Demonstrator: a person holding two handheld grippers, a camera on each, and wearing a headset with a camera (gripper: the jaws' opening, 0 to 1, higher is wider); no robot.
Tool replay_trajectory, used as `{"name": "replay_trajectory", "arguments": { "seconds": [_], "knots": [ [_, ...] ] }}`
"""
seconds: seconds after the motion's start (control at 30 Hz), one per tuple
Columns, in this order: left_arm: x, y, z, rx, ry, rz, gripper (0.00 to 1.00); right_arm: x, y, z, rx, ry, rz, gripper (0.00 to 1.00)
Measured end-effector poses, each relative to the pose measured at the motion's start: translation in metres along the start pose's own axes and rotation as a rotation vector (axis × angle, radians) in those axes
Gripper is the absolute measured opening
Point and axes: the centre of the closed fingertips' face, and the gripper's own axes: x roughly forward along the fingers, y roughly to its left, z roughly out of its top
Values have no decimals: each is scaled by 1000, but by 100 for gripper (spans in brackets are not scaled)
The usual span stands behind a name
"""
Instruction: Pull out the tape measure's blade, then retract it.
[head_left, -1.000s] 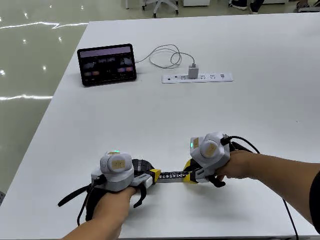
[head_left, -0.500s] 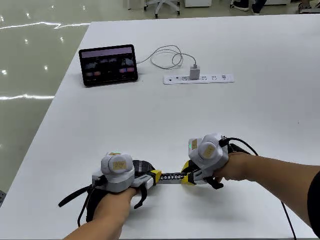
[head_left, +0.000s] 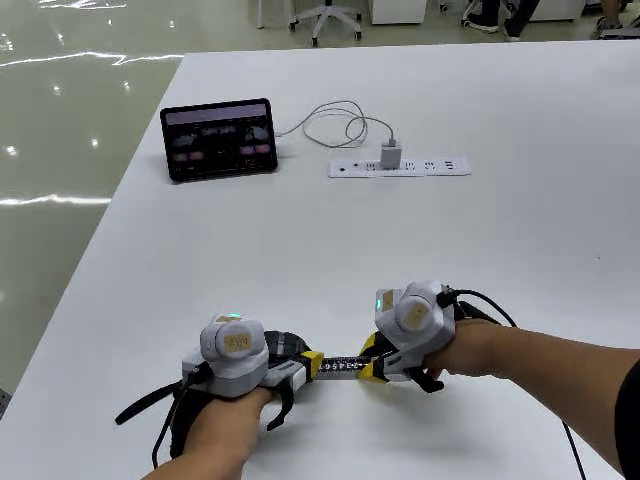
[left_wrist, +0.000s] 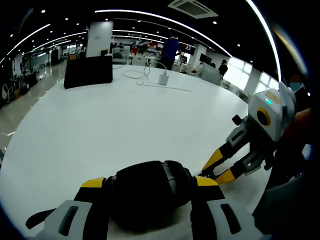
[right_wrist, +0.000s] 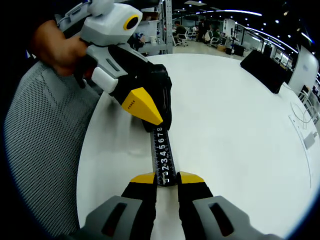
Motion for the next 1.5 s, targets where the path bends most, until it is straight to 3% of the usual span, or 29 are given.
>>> {"name": "replay_trajectory", "arguments": {
  "seconds": [1.5],
  "knots": [
    [1, 1, 0, -10, 3, -17, 62, 15, 4, 20, -10, -32, 14, 12]
  ]
}}
